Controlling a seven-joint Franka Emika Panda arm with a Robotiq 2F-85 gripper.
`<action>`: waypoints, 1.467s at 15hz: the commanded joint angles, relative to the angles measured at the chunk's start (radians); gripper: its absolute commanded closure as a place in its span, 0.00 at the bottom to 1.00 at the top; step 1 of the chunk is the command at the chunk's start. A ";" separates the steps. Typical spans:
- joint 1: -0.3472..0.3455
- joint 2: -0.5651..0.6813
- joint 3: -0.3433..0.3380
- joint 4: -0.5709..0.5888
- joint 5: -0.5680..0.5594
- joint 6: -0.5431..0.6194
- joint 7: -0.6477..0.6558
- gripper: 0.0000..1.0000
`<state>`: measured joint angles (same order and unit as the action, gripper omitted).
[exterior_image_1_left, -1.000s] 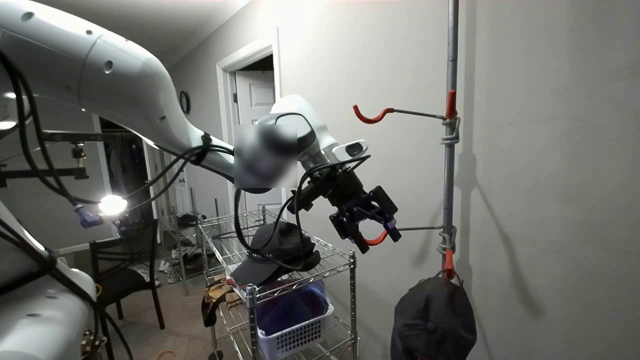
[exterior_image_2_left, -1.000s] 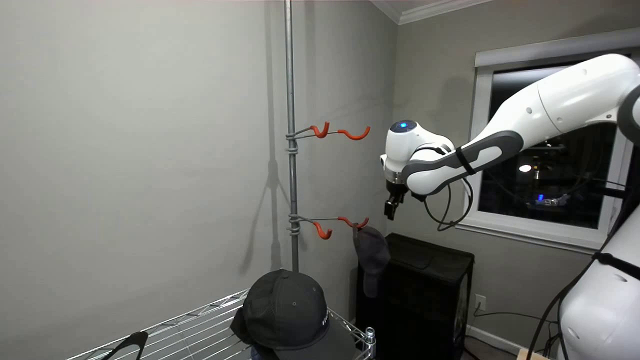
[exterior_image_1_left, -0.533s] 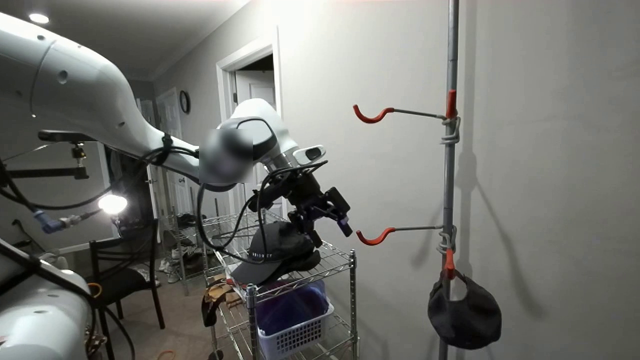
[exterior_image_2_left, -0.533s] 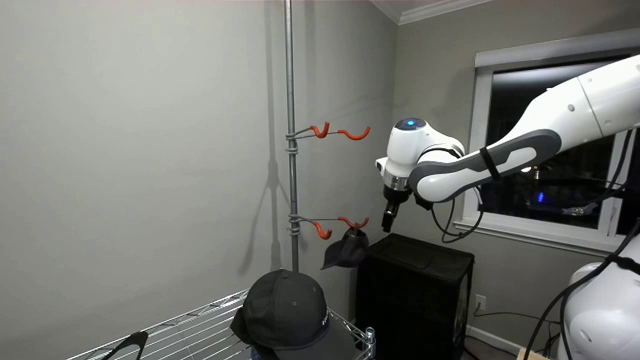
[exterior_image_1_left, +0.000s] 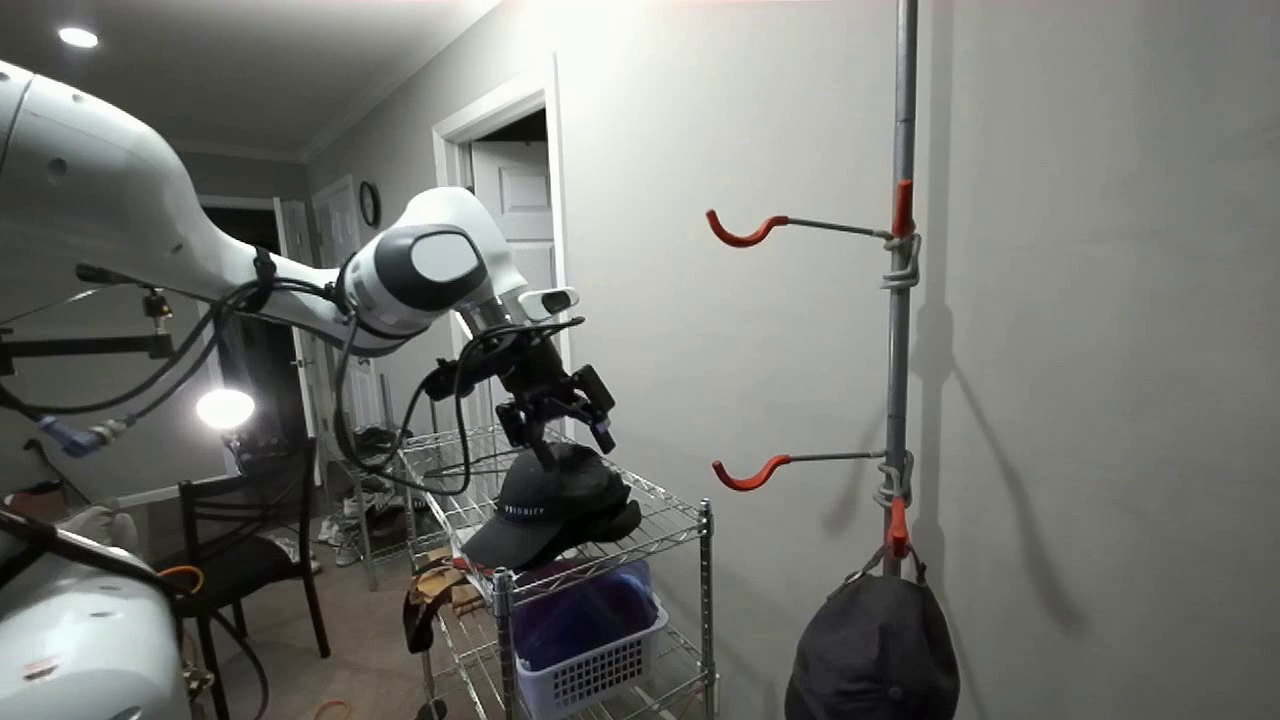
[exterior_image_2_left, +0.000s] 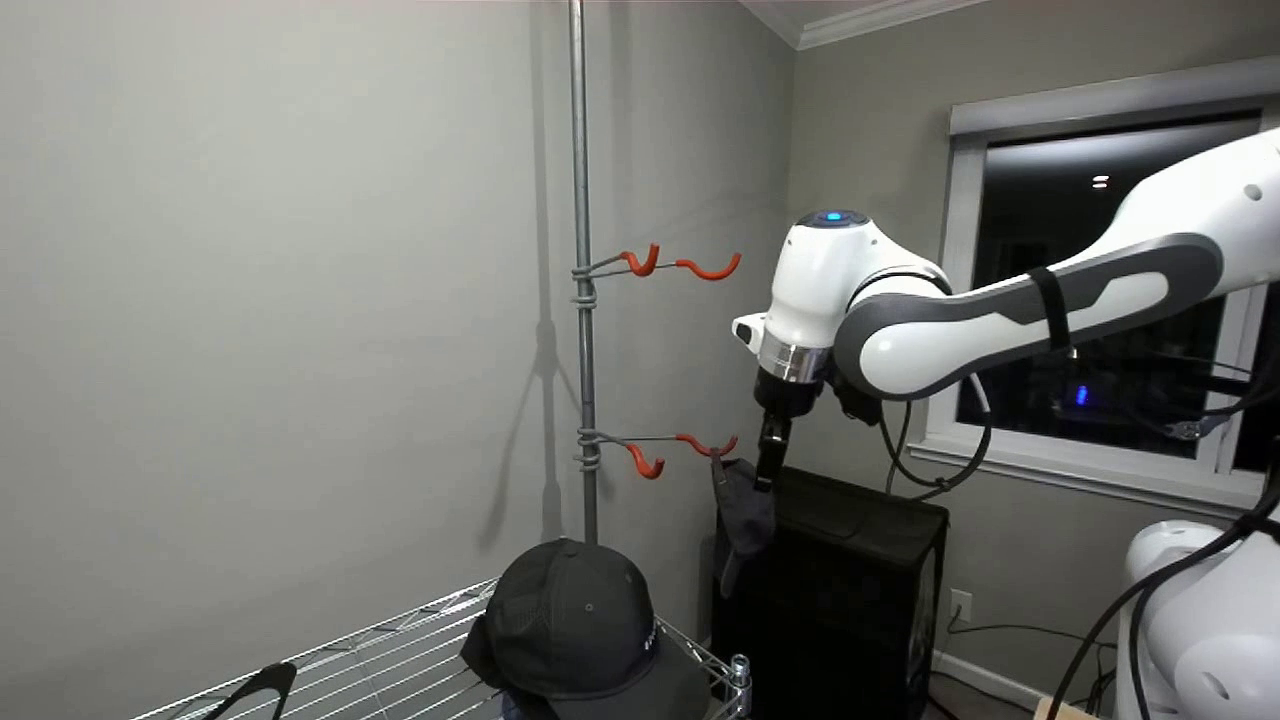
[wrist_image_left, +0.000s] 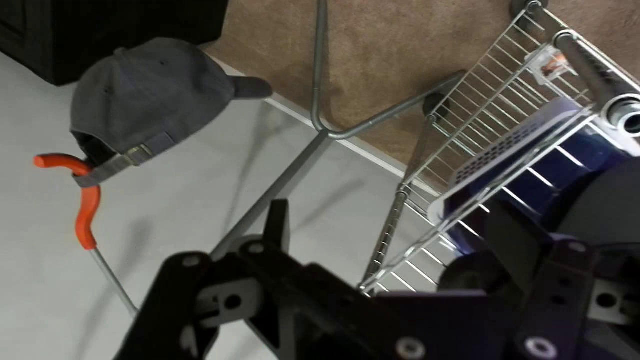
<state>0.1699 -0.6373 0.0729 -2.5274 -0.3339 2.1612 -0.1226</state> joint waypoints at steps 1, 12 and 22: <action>0.091 -0.041 0.040 -0.007 0.104 -0.050 -0.080 0.00; 0.214 0.239 0.109 0.163 0.294 0.066 -0.111 0.00; 0.159 0.558 0.099 0.385 0.417 0.080 -0.277 0.00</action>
<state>0.3548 -0.1432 0.1620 -2.2036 0.0265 2.2553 -0.3221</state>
